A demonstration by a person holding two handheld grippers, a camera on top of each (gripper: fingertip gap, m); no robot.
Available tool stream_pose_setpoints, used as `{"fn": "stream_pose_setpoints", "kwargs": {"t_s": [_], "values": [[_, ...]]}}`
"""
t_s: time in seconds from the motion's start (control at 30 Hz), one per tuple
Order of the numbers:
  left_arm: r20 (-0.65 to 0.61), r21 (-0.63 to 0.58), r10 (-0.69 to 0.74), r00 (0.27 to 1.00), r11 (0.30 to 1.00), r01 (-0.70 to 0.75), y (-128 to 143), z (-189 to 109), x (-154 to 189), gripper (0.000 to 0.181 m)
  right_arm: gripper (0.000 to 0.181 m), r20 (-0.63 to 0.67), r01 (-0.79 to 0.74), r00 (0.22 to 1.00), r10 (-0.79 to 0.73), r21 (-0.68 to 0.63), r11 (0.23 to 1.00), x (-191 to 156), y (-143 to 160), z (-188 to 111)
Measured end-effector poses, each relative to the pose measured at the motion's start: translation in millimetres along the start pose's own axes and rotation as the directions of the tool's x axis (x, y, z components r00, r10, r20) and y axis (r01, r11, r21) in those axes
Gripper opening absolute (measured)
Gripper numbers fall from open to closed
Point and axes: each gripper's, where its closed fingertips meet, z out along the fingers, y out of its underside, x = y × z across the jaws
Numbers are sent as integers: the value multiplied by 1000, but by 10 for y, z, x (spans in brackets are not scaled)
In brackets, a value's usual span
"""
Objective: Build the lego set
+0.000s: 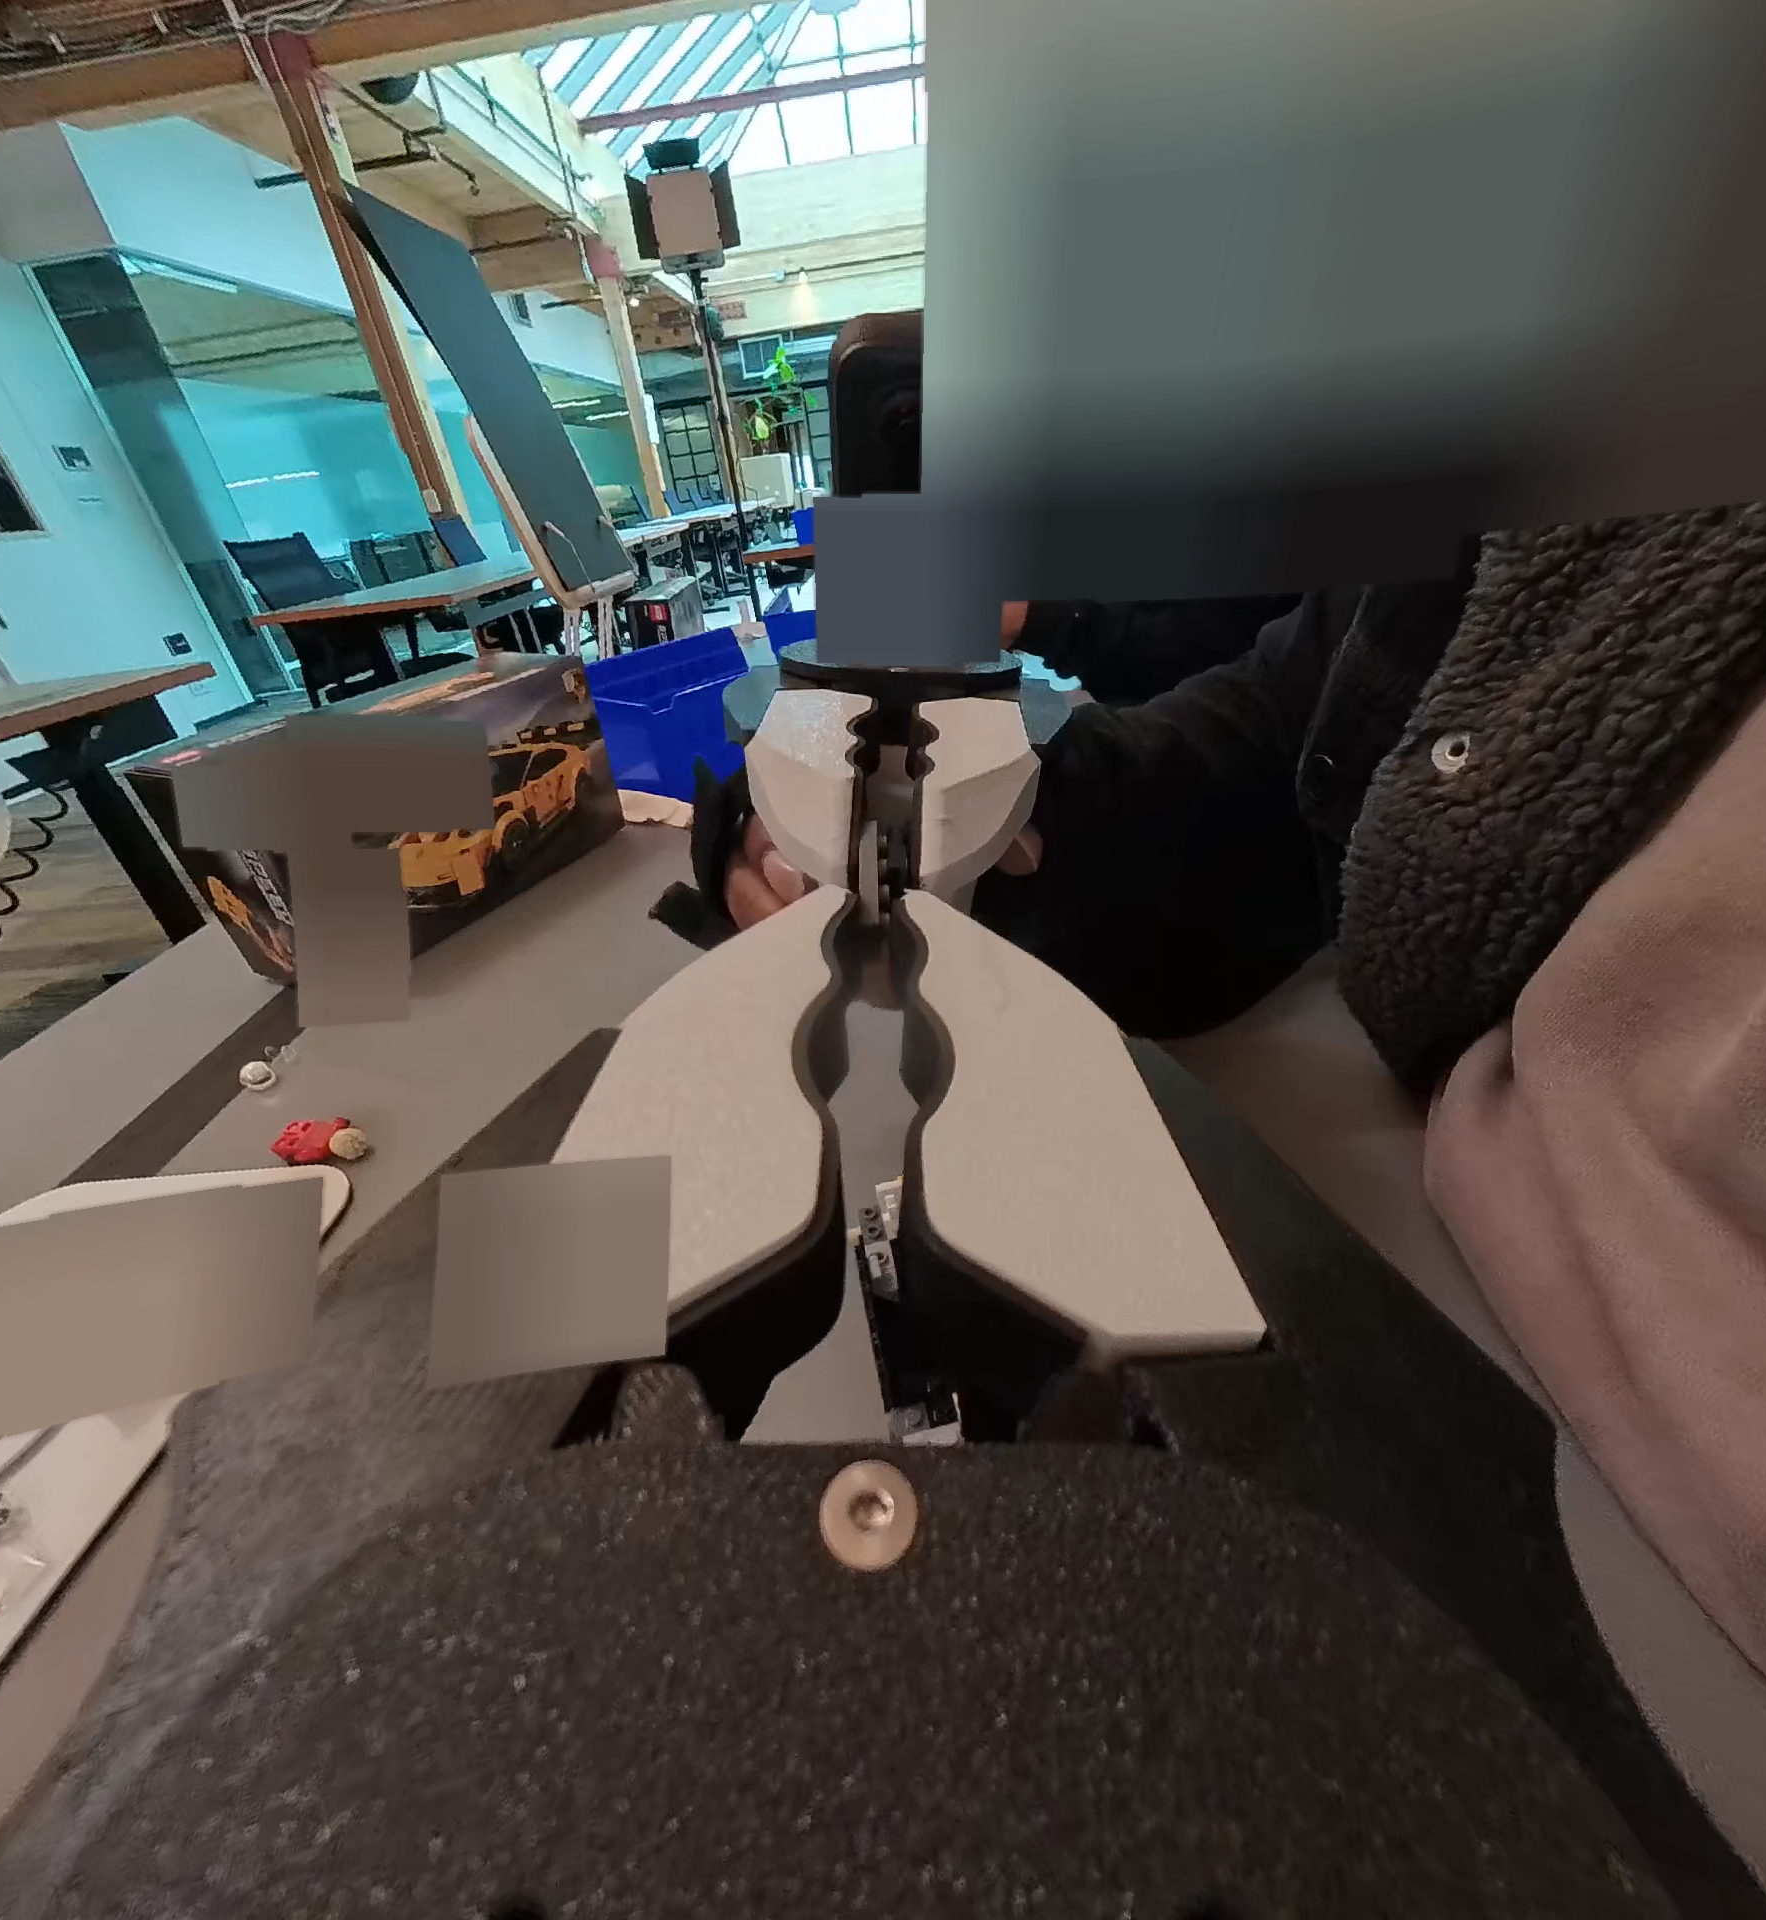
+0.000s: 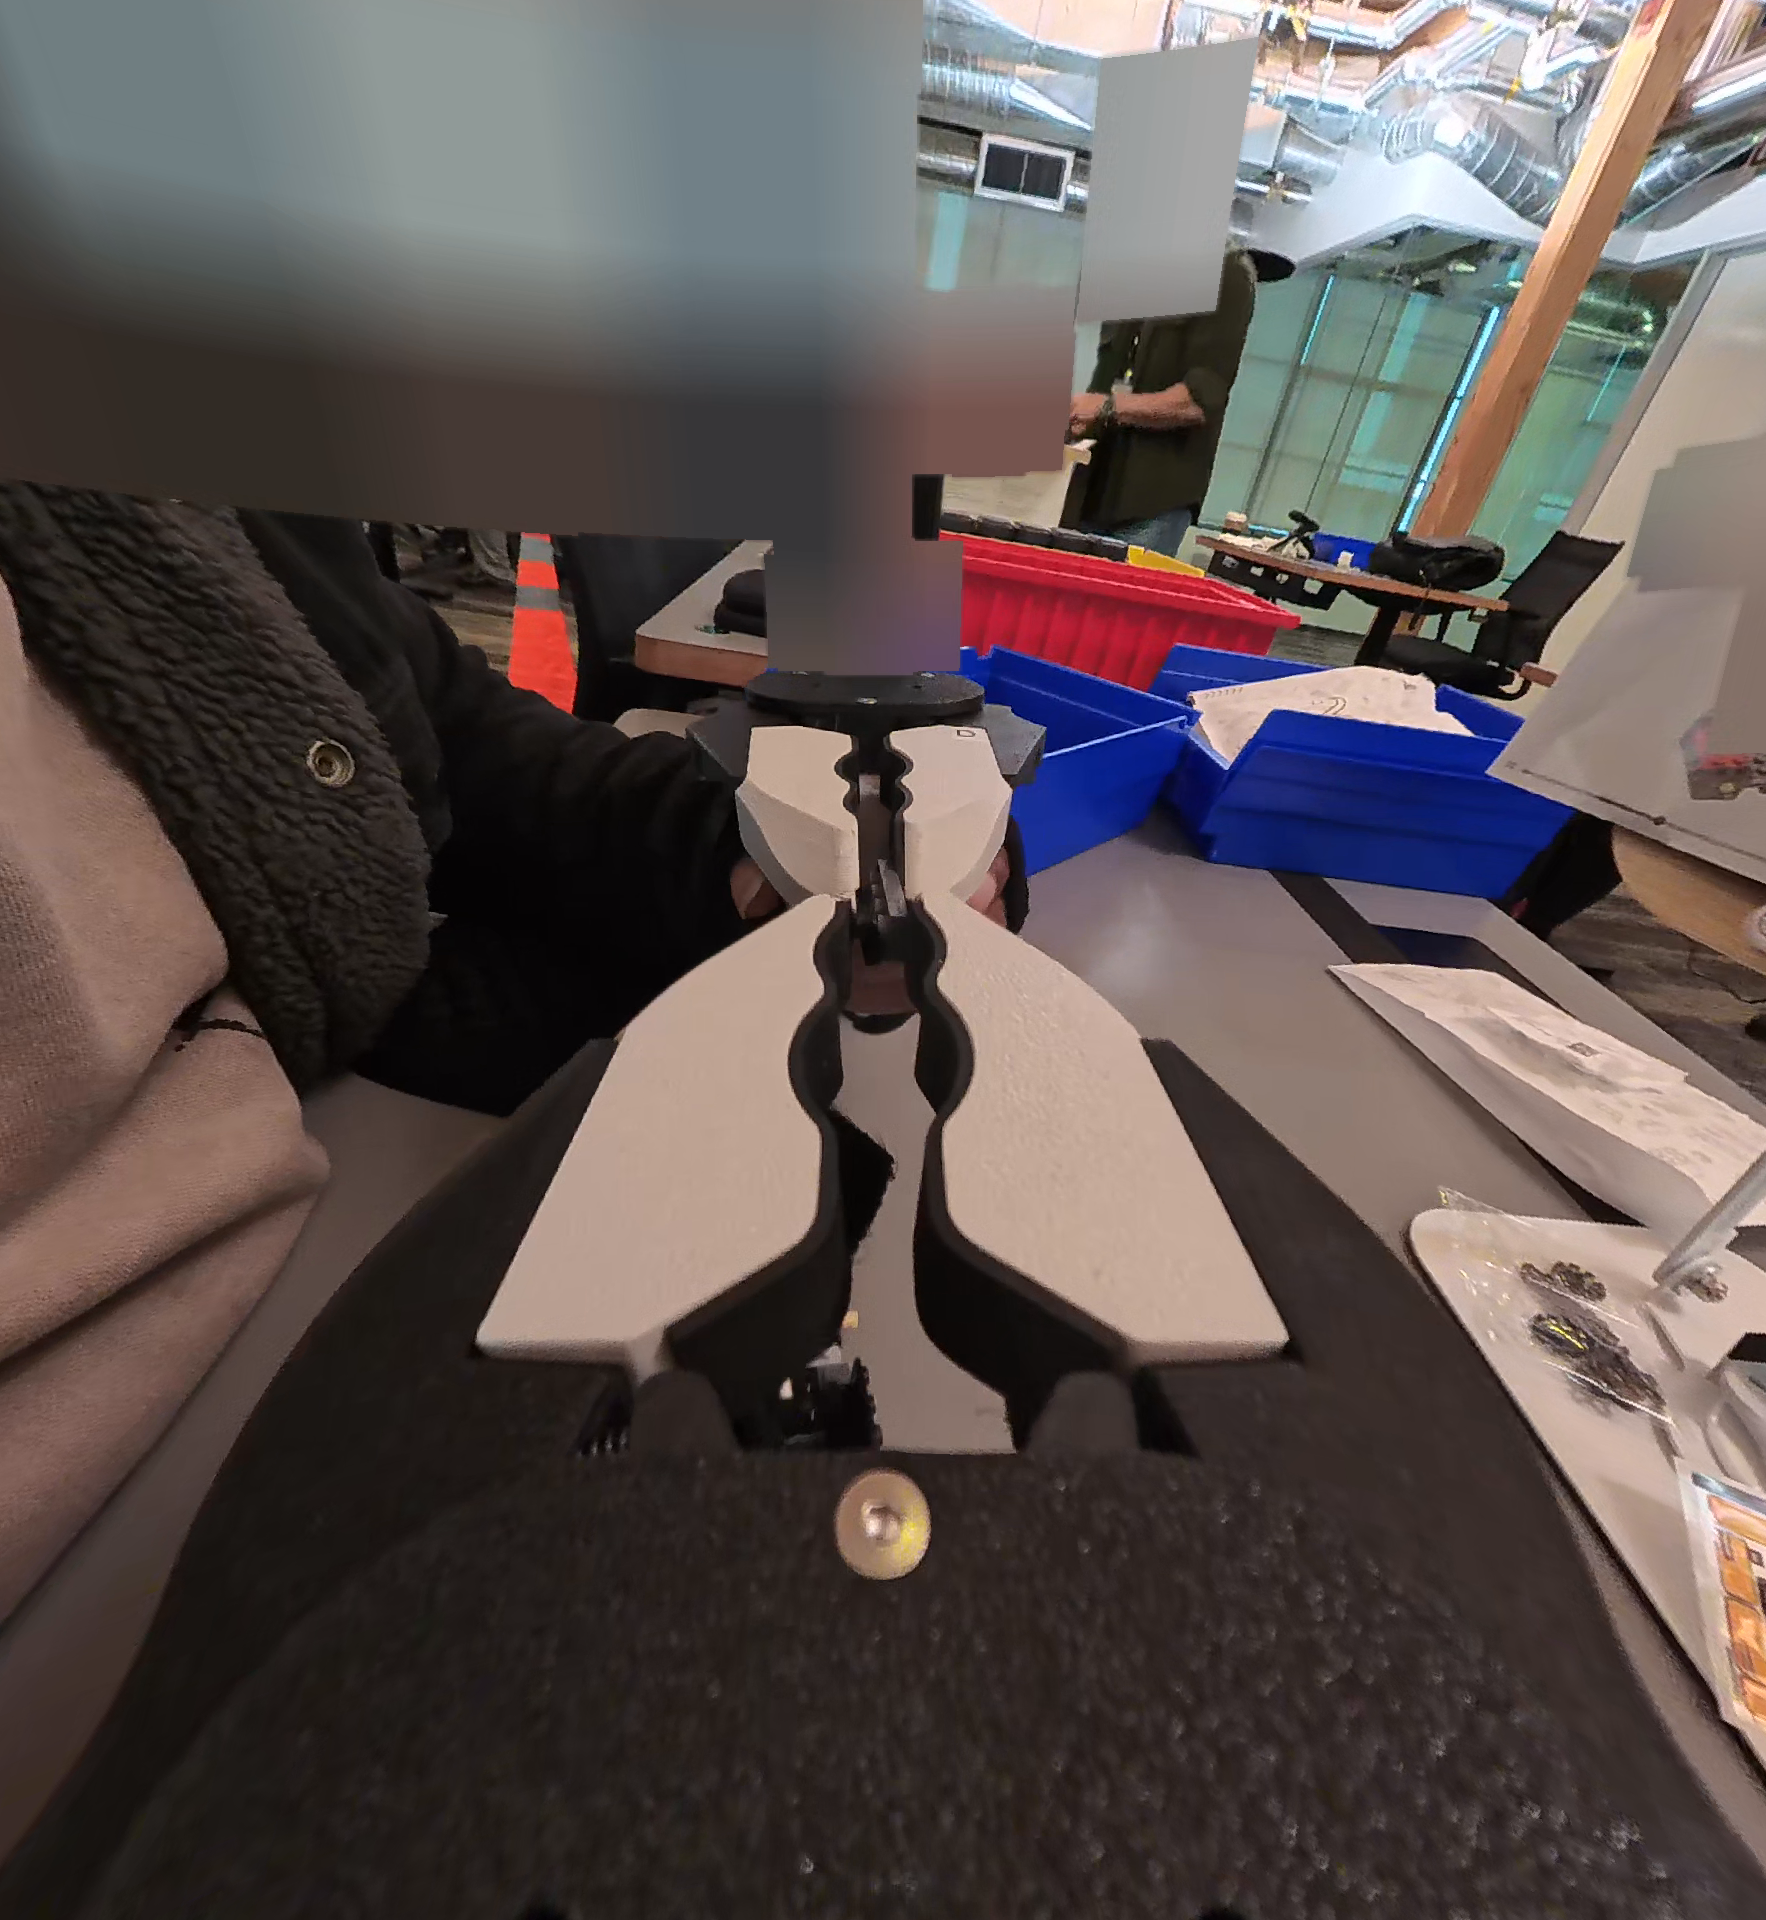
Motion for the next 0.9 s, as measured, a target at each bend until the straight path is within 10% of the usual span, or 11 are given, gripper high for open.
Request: {"fn": "stream_pose_setpoints", "kwargs": {"t_s": [0.9], "values": [[-35, -26, 138, 990, 990, -139, -11, 11, 153, 8, 9, 49, 66, 997, -66, -8, 998, -150, 1, -3]]}}
